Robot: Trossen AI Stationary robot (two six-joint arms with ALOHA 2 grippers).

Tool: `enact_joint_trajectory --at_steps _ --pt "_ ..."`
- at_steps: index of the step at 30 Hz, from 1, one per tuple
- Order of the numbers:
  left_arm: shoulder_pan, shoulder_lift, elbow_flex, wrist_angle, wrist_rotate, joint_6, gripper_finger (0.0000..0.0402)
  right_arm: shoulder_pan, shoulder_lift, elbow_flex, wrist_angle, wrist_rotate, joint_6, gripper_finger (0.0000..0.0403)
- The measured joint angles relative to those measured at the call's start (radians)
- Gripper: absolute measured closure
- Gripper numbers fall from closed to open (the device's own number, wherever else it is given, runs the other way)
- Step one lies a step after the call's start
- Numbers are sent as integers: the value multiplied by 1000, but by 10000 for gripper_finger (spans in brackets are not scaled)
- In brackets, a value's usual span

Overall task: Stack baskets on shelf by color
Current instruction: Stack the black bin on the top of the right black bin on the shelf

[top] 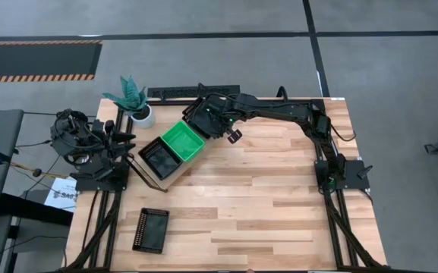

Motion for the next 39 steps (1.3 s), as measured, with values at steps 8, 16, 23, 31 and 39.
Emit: enact_joint_trajectory --at_steps 8,16,23,31,39 --pt "0 0 0 0 0 0 203 0 0 0 1 -5 0 350" --pt "0 0 0 0 0 0 203 -1 0 0 2 -6 0 350" --pt "0 0 0 0 0 0 203 -2 0 0 2 -6 24 350" --pt "0 0 0 0 0 0 203 -3 0 0 3 -6 24 350" --pt "0 0 0 0 0 0 203 -3 0 0 11 -6 27 293"
